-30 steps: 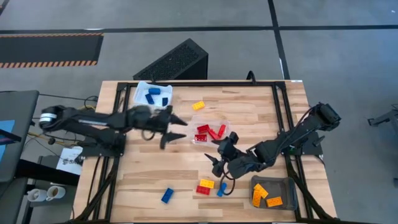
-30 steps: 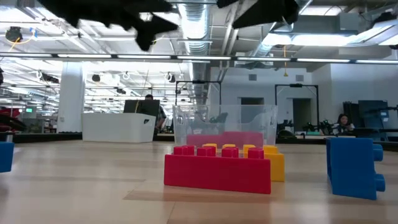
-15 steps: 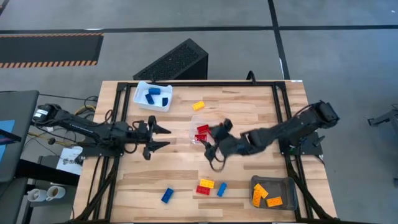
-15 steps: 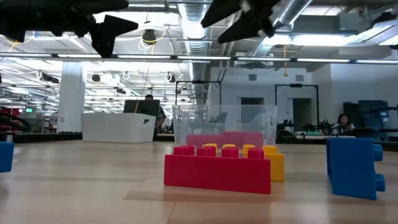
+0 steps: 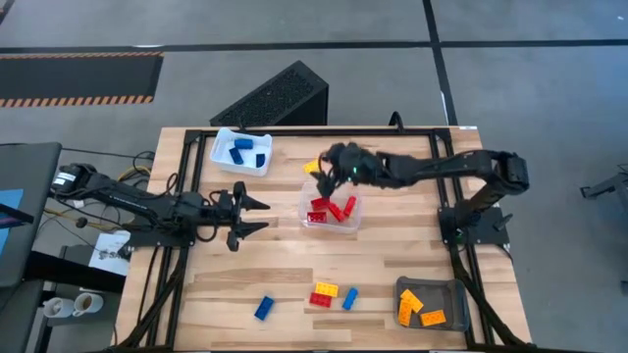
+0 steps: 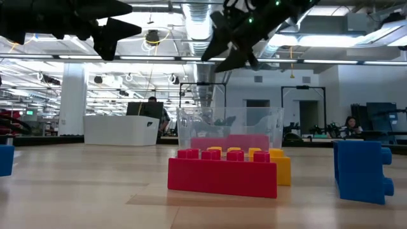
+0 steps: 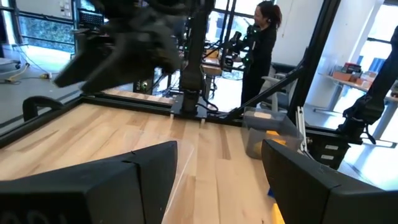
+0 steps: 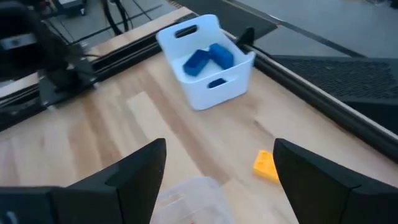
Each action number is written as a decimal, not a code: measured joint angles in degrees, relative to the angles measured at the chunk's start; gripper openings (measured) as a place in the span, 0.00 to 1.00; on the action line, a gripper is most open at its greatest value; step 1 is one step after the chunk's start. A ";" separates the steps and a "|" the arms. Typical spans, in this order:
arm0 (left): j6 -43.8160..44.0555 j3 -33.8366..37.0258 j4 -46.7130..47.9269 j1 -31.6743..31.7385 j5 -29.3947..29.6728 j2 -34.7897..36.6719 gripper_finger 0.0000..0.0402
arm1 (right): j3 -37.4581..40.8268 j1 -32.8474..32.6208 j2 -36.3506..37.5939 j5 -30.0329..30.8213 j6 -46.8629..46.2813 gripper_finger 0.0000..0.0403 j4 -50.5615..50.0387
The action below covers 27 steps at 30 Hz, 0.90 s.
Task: Sort & place blocks by color
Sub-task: Put the yellow game piece into the black bin
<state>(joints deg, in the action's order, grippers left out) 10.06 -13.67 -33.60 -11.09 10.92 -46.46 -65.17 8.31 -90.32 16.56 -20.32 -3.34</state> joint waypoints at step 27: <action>5.47 -0.15 17.33 5.94 10.13 -0.04 0.55 | 0.02 -25.24 1.09 12.83 0.59 0.75 3.00</action>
<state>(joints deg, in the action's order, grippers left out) 15.53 -13.82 -16.28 -5.16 21.05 -46.50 -65.14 -16.93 -89.23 29.39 -19.72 -0.35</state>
